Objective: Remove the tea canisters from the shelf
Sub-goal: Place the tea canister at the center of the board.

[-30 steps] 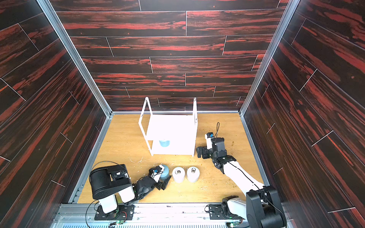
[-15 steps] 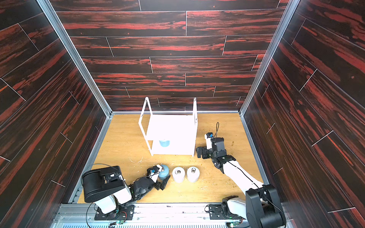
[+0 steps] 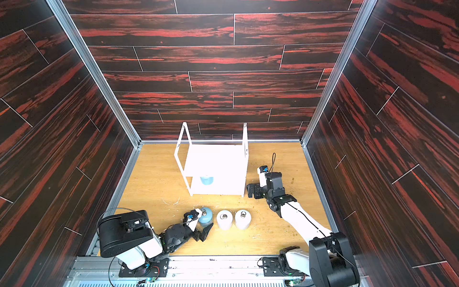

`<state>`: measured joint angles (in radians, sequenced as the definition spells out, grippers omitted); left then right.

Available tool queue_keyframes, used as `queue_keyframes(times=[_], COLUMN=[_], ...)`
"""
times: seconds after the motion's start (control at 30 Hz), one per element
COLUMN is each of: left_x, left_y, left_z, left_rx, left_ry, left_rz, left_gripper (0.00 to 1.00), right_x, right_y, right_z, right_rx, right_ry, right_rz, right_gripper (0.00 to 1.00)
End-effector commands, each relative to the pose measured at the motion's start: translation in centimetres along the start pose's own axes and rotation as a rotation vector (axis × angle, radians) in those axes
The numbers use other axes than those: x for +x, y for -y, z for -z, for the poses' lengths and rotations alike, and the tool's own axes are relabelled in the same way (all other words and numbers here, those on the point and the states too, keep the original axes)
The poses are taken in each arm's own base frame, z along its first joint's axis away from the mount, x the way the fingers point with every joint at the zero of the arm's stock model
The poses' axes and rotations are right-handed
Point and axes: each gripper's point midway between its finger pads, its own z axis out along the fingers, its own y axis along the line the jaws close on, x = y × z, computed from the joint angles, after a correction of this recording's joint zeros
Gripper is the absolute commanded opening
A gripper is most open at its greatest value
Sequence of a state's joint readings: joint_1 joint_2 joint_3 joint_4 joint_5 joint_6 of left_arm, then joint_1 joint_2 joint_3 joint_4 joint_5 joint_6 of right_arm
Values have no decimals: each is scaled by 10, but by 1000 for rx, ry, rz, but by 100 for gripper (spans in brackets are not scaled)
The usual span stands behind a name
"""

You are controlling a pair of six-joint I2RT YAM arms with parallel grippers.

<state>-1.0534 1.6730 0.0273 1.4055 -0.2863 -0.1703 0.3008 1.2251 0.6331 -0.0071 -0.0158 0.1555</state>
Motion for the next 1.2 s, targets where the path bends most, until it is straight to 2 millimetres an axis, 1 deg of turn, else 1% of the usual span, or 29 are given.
queue_keyframes(times=[0.0, 0.13, 0.23, 0.43, 0.6, 0.73, 0.87, 0.93, 1.03, 1.17], left_x=[-1, 0, 1, -4, -16, -33, -59, -67, -71, -76], left_y=[8, 15, 15, 7, 6, 0, -11, -14, -20, -34], left_z=[5, 6, 7, 13, 17, 28, 43, 48, 47, 37], left_rx=[52, 89, 92, 51, 36, -1, -50, -70, -111, -193], left_ry=[-1, -21, -39, -37, -71, -93, -11, -2, -15, -15], left_rz=[15, 13, 2, -13, -61, -78, -60, -75, -98, -100], left_gripper=[98, 98, 98, 98, 99, 100, 100, 100, 100, 100], right_x=[-5, -6, -6, -5, -5, -5, -5, -5, -5, -3], right_y=[0, -1, 0, 0, 0, -1, -2, -3, -3, -4], right_z=[0, 0, 0, 1, 1, 1, 1, 1, 0, -1], right_rx=[-5, -8, -7, -6, -6, -11, -18, -23, -26, -30], right_ry=[5, 7, 7, 8, 8, 11, 13, 17, 18, 17], right_rz=[6, 6, 6, 9, 9, 10, 5, 3, 0, 0], right_gripper=[98, 98, 98, 98, 98, 98, 98, 98, 98, 98])
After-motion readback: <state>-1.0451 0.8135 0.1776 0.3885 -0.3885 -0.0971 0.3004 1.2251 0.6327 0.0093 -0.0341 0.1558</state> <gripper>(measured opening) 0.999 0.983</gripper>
